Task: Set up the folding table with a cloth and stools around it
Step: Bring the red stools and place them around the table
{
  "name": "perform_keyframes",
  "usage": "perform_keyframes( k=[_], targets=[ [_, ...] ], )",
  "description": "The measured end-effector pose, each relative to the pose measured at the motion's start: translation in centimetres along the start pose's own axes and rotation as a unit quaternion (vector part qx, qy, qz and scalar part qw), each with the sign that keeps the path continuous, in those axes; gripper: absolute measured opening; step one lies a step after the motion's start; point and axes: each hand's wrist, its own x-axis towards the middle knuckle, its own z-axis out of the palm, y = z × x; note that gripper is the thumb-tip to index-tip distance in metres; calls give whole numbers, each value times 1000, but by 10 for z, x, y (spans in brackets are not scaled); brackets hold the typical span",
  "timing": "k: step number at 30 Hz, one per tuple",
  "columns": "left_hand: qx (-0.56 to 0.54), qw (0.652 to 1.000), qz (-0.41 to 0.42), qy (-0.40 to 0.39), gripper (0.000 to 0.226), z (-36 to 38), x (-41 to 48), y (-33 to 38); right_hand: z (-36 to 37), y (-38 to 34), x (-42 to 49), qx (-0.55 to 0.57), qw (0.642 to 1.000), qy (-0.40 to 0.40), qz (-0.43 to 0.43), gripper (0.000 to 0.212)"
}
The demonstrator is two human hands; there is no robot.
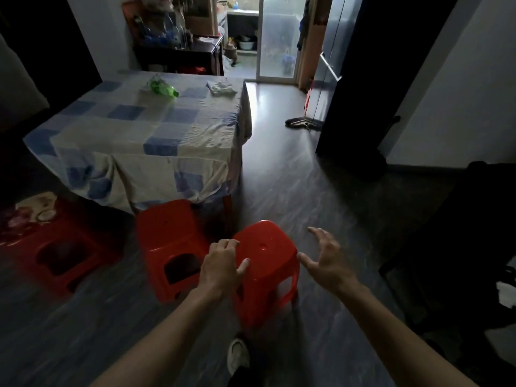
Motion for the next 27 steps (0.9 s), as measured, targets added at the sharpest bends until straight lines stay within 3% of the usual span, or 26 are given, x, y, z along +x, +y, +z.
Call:
perform_keyframes(
  k=[12,20,27],
  targets=[
    [47,993,-24,-105,56,106,223,-105,125,73,223,-19,995,-56,82,72],
    [100,965,-14,-243,66,240,279,-174,241,173,287,-34,981,-116,151,74],
    [68,967,-78,-231,87,325,312,-203,313,242,310,-56,962,-168,209,87]
  ],
)
